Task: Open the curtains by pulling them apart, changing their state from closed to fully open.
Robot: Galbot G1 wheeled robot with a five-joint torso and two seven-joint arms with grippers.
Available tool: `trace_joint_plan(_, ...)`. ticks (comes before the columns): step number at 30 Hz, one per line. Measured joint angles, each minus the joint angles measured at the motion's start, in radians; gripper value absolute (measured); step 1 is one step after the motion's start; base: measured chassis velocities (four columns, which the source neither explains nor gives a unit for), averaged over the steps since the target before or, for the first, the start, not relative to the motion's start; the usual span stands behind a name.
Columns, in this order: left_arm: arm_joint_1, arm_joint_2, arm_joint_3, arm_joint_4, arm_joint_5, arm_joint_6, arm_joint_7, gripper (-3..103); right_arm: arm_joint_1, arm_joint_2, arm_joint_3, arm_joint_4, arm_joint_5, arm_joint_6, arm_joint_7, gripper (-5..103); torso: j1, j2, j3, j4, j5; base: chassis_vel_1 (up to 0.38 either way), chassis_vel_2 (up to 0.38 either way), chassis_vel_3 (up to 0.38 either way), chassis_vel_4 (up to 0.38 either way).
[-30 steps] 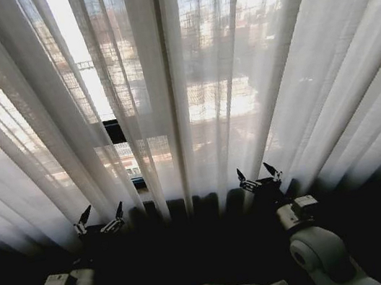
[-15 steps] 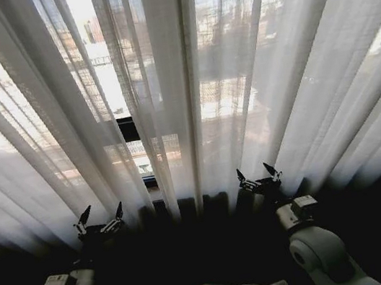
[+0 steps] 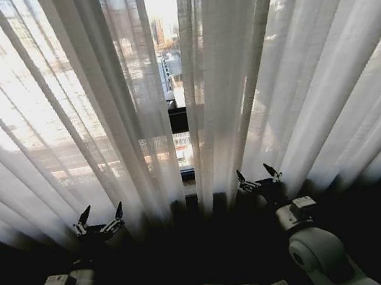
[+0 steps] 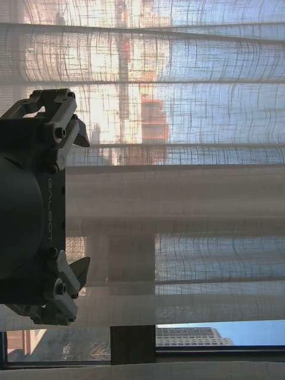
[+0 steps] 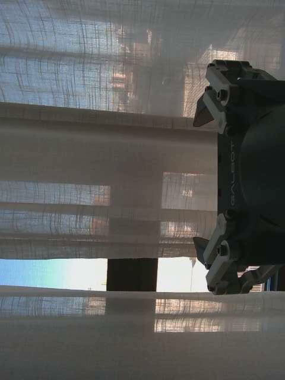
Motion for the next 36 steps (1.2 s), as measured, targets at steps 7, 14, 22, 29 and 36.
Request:
trace_joint_plan(7,-0.001,0.0,0.0,0.0,0.0,0.0,0.0,100,0.003,0.0,-0.009,-0.003,-0.017,0.001,0.0,100,0.0,0.0,0.0,-0.0002,0.0017,0.031,0.029,-0.034,-0.038)
trace_joint_plan(14,0.002,-0.01,0.002,-0.003,0.013,0.005,0.001,100,0.016,-0.005,-0.009,-0.014,-0.019,0.007,-0.017,100,0.0,0.0,0.0,0.0,0.0013,-0.035,-0.031,0.042,0.046)
trace_joint_plan(22,0.006,-0.025,0.001,-0.008,0.029,0.009,0.003,100,0.027,-0.009,-0.012,-0.039,-0.017,0.016,-0.02,100,0.0,0.0,0.0,-0.0003,0.0006,0.0,0.0,0.0,0.0)
trace_joint_plan(29,0.012,-0.035,-0.005,-0.006,0.029,0.007,0.004,100,0.04,-0.02,-0.023,-0.05,-0.015,0.017,-0.02,100,0.0,0.0,0.0,0.0001,0.0011,-0.019,0.01,0.025,-0.018)
trace_joint_plan(36,0.013,-0.039,-0.004,-0.006,0.031,0.006,0.003,100,0.041,-0.02,-0.025,-0.052,-0.014,0.017,-0.02,100,0.0,0.0,0.0,0.0,0.0009,-0.059,0.057,0.036,-0.067)
